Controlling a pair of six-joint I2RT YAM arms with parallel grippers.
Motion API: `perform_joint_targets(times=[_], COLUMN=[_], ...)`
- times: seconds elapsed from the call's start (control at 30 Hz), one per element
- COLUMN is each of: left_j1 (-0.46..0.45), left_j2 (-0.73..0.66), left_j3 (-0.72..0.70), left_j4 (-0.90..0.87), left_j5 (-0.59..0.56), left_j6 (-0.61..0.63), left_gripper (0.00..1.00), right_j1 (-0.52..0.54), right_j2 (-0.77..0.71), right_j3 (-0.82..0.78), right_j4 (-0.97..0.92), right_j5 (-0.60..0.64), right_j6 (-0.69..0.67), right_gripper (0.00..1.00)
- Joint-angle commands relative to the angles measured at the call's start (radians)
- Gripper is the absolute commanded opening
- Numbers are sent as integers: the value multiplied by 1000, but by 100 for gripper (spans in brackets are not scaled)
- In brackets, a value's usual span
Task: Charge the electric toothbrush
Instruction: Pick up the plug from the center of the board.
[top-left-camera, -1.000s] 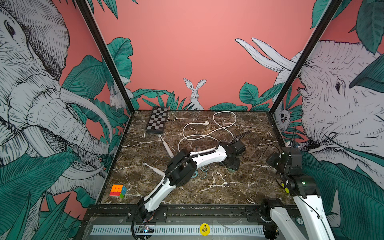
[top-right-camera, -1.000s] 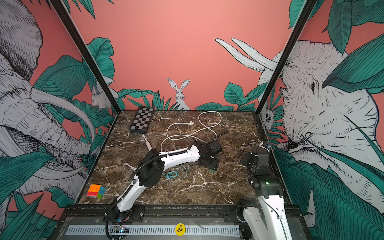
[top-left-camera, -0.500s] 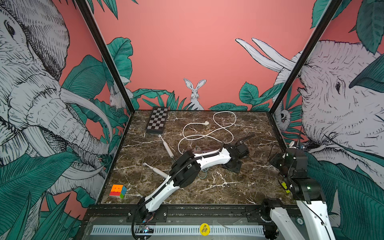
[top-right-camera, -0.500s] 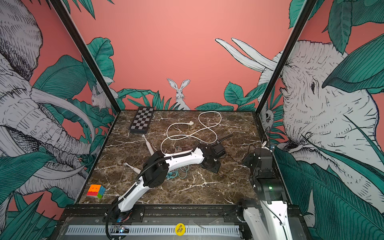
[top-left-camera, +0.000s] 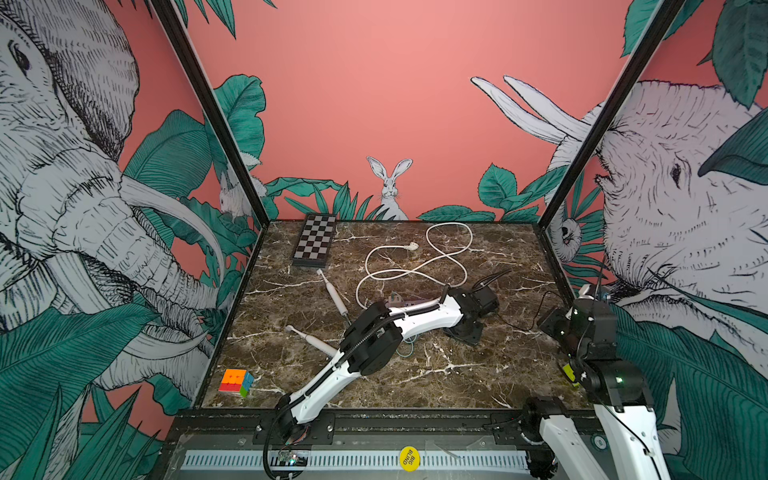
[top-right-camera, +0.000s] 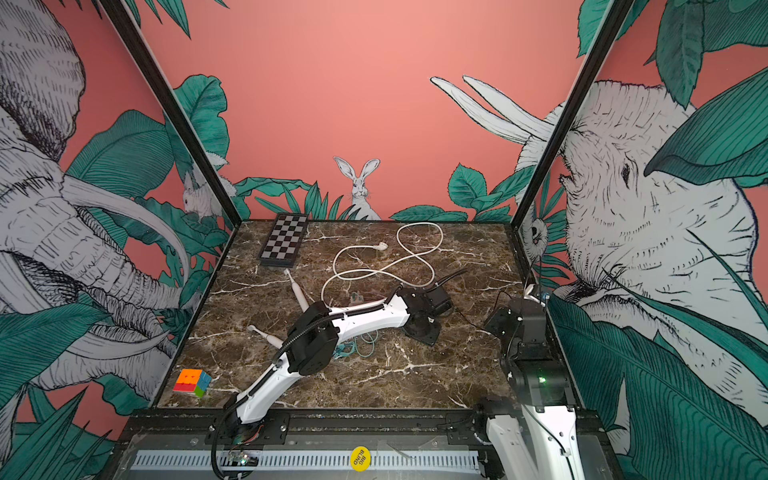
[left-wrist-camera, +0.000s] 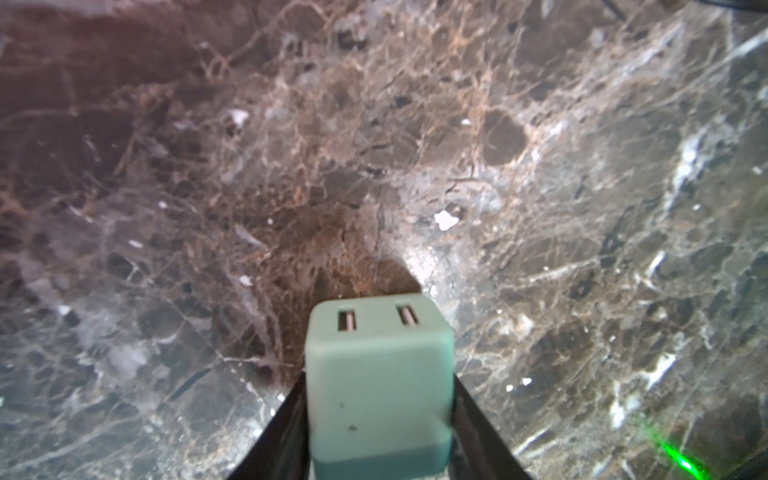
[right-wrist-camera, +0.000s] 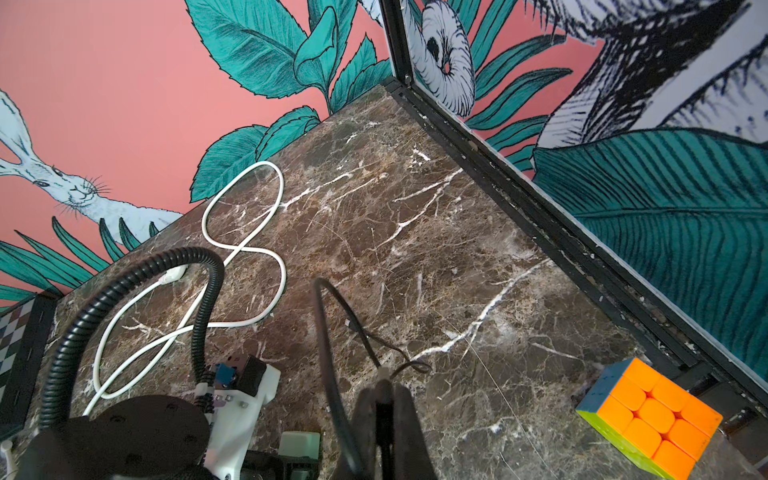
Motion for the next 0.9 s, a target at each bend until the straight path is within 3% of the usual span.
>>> perform_joint_targets(times=[0.0,0.1,0.23,0.27,0.33,0.47,0.53,0.63,0.73,0.8,0.87], left_j1=[-5,-5,0,5,29,165,236,300,304,304,304], left_j2=[6,-19,-128,-175,-288,-601,-745,-885,-958,-995,-1025], left_j3=[17,-4,-111,-165,-290,-606,-701,-749,-780,-822,-847], left_j4=[-58,-75,-74,-58,-16,160,200,179,185,237,238], left_j5=[-26,-37,-37,-24,27,309,399,550,754,886,945], left_j6=[31,66,149,175,223,332,379,449,480,473,497], left_gripper=[41,32,2,0,0,0,0,0,0,0,0], right_j1=[-4,-4,-4,-4,-4,-4,-4,-4,-4,-4,-4], right_j2=[-6,-1,-1,-7,-21,-66,-84,-102,-112,-118,-128], right_j3=[34,33,22,15,3,-26,-46,-100,-162,-203,-243], right_j4=[10,12,4,5,18,63,125,294,499,629,720], right_j5=[-10,-51,-122,-143,-189,-284,-389,-608,-801,-892,-926], right_j6=[-2,-3,-5,-6,-16,-20,-16,29,102,151,195], right_gripper=[0,0,0,0,0,0,0,0,0,0,0])
